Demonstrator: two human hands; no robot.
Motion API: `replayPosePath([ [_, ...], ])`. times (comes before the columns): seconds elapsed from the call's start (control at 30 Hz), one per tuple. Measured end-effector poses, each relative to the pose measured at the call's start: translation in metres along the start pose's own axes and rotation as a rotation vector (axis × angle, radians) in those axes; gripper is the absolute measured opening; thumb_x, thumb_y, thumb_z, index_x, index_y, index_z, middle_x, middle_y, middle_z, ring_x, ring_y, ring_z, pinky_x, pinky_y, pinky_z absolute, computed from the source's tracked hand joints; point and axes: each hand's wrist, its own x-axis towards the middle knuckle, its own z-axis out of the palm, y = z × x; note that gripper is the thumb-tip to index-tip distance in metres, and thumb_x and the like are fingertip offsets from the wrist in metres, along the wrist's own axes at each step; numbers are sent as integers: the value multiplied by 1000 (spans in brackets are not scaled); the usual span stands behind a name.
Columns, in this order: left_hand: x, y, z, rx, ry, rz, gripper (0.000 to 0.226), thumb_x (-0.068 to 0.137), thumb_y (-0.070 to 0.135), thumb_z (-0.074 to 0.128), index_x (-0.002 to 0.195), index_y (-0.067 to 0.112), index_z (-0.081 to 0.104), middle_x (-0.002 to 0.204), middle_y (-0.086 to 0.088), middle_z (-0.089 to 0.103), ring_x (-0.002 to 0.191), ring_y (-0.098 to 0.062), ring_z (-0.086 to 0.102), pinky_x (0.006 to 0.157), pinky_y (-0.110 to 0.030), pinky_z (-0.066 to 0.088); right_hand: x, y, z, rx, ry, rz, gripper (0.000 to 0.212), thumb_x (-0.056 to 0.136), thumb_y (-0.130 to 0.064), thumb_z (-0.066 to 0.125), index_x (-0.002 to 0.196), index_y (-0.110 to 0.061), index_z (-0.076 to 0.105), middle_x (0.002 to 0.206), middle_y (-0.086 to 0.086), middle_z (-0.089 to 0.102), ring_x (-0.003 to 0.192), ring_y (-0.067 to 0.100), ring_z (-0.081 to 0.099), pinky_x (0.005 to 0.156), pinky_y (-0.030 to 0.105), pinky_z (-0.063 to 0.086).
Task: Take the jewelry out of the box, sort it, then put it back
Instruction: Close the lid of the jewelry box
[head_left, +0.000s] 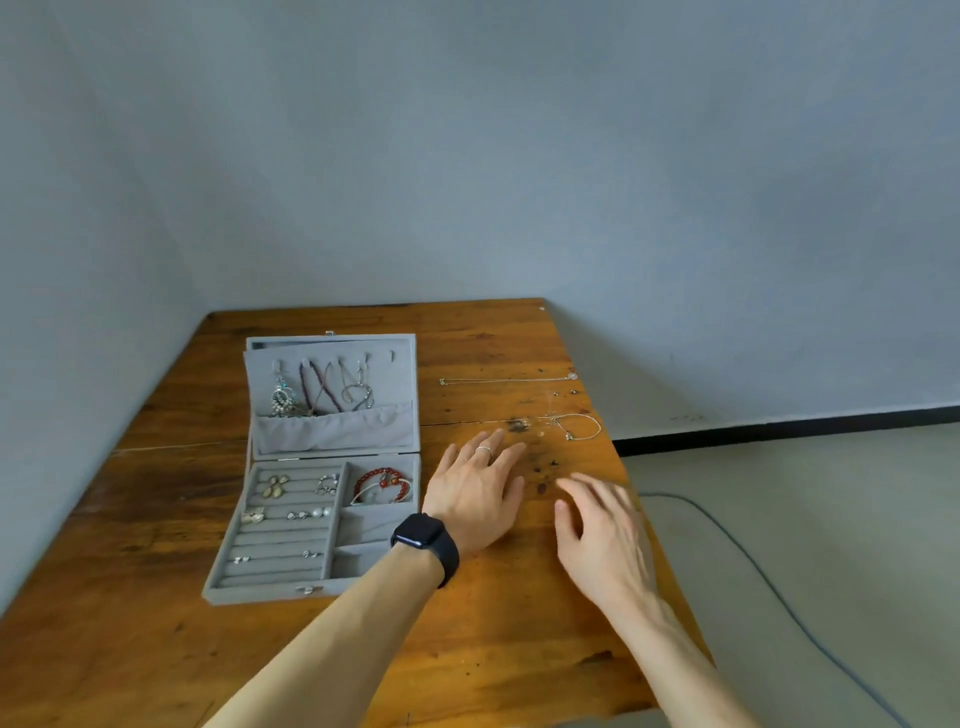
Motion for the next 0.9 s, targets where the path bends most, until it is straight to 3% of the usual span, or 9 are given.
replayPosePath([
  [0.13, -48, -18, -24, 19, 103, 6, 51, 101, 45, 38, 151, 35, 34, 161, -1, 31, 151, -21, 21, 121, -46, 22, -32, -31, 1, 6, -38, -54, 27, 94, -30, 64, 118, -22, 70, 124, -4, 68, 120, 17, 58, 99, 32, 46],
  [0.37, -129, -94, -54, 39, 241, -164, 47, 99, 39, 46, 146, 36, 45, 156, -1, 41, 144, -25, 36, 117, -44, 31, -43, -82, 24, 72, -143, -120, 38, 102, -42, 45, 130, -24, 64, 137, -3, 61, 131, 16, 50, 110, 33, 36],
  [0.43, -144, -119, -62, 30, 255, -217, 47, 100, 37, 48, 147, 34, 45, 157, -2, 40, 145, -26, 34, 116, -45, 33, -38, -91, 33, 31, -199, -104, 44, 104, -45, 37, 139, -26, 56, 149, -1, 50, 141, 18, 40, 116, 36, 28],
  [0.57, -155, -160, -79, 0, 320, -308, 46, 100, 31, 53, 145, 25, 50, 154, -8, 44, 140, -29, 41, 112, -47, 39, -23, -100, 49, -134, -358, -82, 58, 102, -56, 21, 156, -35, 23, 166, -4, 11, 154, 16, 6, 123, 47, 4],
  [0.73, -129, -197, -98, -171, 355, -397, 52, 102, 33, 49, 151, 19, 41, 157, -9, 38, 145, -26, 33, 116, -39, 31, -13, -107, 62, -185, -366, -88, 65, 98, -61, 10, 158, -37, 7, 165, -7, -5, 153, 13, -8, 123, 51, -4],
  [0.9, -85, -219, -119, -526, 335, -528, 64, 99, 41, 54, 155, 23, 30, 158, -7, 36, 145, -25, 33, 114, -40, 33, -15, -106, 62, -201, -355, -100, 66, 97, -62, 7, 158, -37, 6, 166, -8, -4, 152, 12, -8, 123, 50, -3],
])
